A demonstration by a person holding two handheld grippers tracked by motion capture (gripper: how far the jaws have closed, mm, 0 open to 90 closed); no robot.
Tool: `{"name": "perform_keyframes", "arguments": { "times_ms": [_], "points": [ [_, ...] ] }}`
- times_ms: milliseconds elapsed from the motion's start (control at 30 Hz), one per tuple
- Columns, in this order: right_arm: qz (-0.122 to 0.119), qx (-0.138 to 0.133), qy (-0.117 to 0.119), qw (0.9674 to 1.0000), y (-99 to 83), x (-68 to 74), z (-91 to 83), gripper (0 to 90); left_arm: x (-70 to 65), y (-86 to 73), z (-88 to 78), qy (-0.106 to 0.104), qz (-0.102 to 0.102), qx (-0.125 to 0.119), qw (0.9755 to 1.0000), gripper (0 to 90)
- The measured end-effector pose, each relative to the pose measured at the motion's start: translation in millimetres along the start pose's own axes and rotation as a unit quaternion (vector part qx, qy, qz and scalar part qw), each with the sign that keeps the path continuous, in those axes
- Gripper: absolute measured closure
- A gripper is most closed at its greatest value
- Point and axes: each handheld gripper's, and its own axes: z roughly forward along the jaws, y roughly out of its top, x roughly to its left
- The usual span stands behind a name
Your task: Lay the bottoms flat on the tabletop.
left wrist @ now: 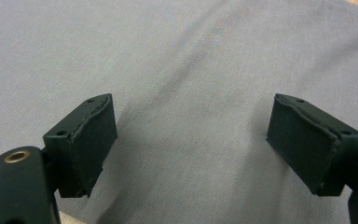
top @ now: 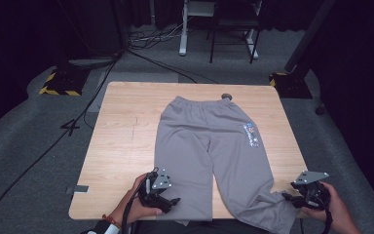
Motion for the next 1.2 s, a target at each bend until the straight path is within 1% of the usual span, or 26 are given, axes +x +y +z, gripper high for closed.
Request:
{"name": "perform_keyframes", "arguments": {
  "times_ms": [33,67,100,133,167,200,233,300,367,400,433,500,567,600,633,667,700,733,767,867,900,967,1033,1067,1100,1200],
  "points": [
    [-0.001,0.002,0.009,1.0,-2.5,1.9,-1.7,44.8,-0.1,0.0,0.0,0.0,0.0,0.0,1.0,15.7],
    [-0.005,0.004,0.009,0.9999,-4.1,4.6,-3.2,44.0,0.0,0.1,0.1,0.0,0.0,0.0,1.0,15.7],
    [-0.015,0.005,0.014,0.9998,-5.8,9.3,-5.2,42.5,0.0,0.1,0.1,0.0,0.0,0.0,1.0,15.7],
    [-0.022,0.005,0.036,0.9991,-7.2,15.1,-6.6,40.7,0.1,0.3,0.2,-0.001,0.001,0.0,1.0,15.6],
    [-0.037,0.008,0.057,0.9977,-7.5,25.2,-7.8,40.0,0.4,0.4,0.2,0.0,0.003,0.001,1.0,15.6],
    [-0.049,0.009,0.062,0.9968,-6.5,31.4,-8.7,38.2,0.3,0.4,0.2,0.0,0.002,0.001,1.0,15.6],
    [-0.072,0.011,0.071,0.9948,-3.5,41.3,-10.5,37.2,0.2,0.4,0.2,0.0,0.002,0.001,1.0,15.6],
    [-0.095,-0.002,0.09,0.9914,2.4,53.1,-14.7,38.7,-0.2,0.2,0.2,0.0,0.0,0.0,1.0,15.6],
    [-0.094,-0.006,0.085,0.992,8.3,57.8,-15.0,38.9,-0.4,-0.1,0.1,0.001,-0.001,0.0,1.0,15.6],
    [-0.104,-0.007,0.079,0.9915,11.7,60.3,-15.2,38.9,-0.4,-0.1,0.0,0.001,-0.001,0.0,1.0,15.6],
    [-0.107,-0.009,0.073,0.9915,13.7,61.0,-16.1,39.0,-0.3,-0.2,0.0,0.001,-0.001,0.0,1.0,15.6],
    [-0.102,-0.034,0.069,0.9918,20.6,57.8,-23.8,40.4,-0.1,0.1,0.2,0.0,0.0,0.0,1.0,15.6],
    [-0.091,-0.069,0.065,0.9913,29.5,52.5,-31.1,40.5,0.2,0.4,0.3,0.0,0.002,0.0,1.0,15.6],
    [-0.089,-0.081,0.061,0.9908,35.0,49.8,-32.1,40.4,0.1,0.4,0.3,0.0,0.002,0.0,1.0,15.5],
    [-0.088,-0.087,0.058,0.9906,39.5,48.3,-31.4,40.1,0.1,0.5,0.2,0.0,0.002,0.001,1.0,15.5],
    [-0.089,-0.094,0.049,0.9904,45.8,46.6,-28.4,40.0,-0.1,0.6,0.4,0.0,0.001,0.001,1.0,15.5],
    [-0.088,-0.105,0.048,0.9895,52.4,44.1,-23.1,40.3,-0.6,0.8,0.8,0.001,0.0,0.0,1.0,15.4],
    [-0.08,-0.11,0.053,0.9893,59.5,41.1,-15.9,40.1,-1.7,1.4,1.6,0.001,-0.003,0.0,1.0,15.3],
    [-0.075,-0.116,0.047,0.9893,68.5,37.1,-4.6,39.9,-3.5,2.1,2.0,-0.001,0.001,0.0,1.0,15.4],
    [-0.07,-0.108,0.048,0.9905,82.4,30.8,22.6,39.0,-13.0,2.8,2.5,-0.02,0.019,0.003,0.9996,15.8],
    [-0.073,-0.1,0.042,0.9914,84.7,30.2,31.0,39.1,-16.3,2.5,2.1,-0.026,0.026,0.004,0.9993,15.9],
    [-0.074,-0.083,0.051,0.9925,83.6,30.6,42.8,38.9,-20.6,0.3,-1.5,-0.029,0.032,0.012,0.999,15.8],
    [-0.079,-0.07,0.057,0.9928,76.8,34.2,47.3,37.8,-22.6,-5.7,-6.9,-0.029,0.031,0.011,0.999,15.8],
    [-0.074,-0.075,0.064,0.9924,73.3,34.3,47.1,38.0,-23.1,-9.1,-9.9,-0.028,0.029,0.01,0.9991,15.7],
    [-0.061,-0.074,0.074,0.9927,69.1,33.6,45.9,37.9,-24.0,-12.5,-12.8,-0.025,0.024,0.008,0.9994,15.6],
    [-0.034,-0.078,0.08,0.9931,51.4,30.5,38.9,37.2,-26.8,-23.2,-23.5,-0.017,0.018,0.013,0.9996,15.6]
  ]
}}
